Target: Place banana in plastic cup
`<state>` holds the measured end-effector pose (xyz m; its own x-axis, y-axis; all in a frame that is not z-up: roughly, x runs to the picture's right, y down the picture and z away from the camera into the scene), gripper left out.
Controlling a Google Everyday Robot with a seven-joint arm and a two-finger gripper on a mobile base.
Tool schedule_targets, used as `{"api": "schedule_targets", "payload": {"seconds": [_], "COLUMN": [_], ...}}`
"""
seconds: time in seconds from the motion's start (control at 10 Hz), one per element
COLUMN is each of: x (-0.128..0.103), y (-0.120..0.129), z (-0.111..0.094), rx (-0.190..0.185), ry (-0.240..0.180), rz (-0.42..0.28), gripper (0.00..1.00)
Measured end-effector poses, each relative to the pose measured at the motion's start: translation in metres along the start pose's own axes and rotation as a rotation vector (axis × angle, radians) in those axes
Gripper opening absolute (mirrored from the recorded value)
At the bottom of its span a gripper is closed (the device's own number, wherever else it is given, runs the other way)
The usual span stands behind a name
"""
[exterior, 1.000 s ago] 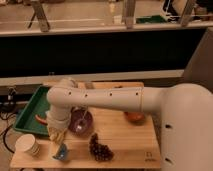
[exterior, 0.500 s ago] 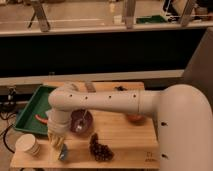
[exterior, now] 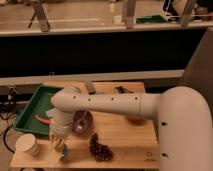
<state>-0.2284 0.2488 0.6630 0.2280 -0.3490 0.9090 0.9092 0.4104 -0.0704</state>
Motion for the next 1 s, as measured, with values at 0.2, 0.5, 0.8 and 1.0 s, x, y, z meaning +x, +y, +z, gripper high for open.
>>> {"api": "schedule_targets", "payload": {"seconds": [0.2,0.5,0.8,1.0], "x": [0.0005,0.0001,0.0005,-0.0009], "y": [-0.0026,-0.0058,-0.0051,-0.0040], "z": [-0.0009,-0.0007,-0.0022,-0.0061], "rx": [0.006,0.004,0.004,0.018], "ry": [0.008,0.010,0.014,0.028], "rz": [-0.005,-0.006,-0.005,-0.009], "gripper": [0.74,0.80,0.80,0.80]}}
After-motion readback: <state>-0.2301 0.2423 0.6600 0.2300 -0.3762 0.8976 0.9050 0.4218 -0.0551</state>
